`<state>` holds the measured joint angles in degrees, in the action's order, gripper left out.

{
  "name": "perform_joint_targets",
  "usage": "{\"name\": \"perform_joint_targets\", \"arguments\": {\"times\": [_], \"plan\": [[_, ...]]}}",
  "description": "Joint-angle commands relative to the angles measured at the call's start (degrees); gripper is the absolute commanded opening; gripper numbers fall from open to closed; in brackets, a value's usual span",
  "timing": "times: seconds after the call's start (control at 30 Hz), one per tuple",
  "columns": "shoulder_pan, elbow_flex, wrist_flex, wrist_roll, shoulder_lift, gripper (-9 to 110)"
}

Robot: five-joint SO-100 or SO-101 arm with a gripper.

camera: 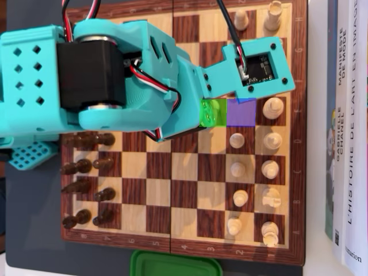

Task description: Play chess

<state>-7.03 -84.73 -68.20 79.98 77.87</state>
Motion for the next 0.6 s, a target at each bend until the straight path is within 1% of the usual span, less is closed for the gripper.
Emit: {"name": "perform_joint_targets", "arguments": {"times": [0.0,0.37,0.57], "plan": [[-0.18,0.26,0.53,0.44,2.64,4],[0.53,-0.62,0.62,0.35,2.46,4],[0.44,-0.09,0.62,0.35,-0.88,4]]}}
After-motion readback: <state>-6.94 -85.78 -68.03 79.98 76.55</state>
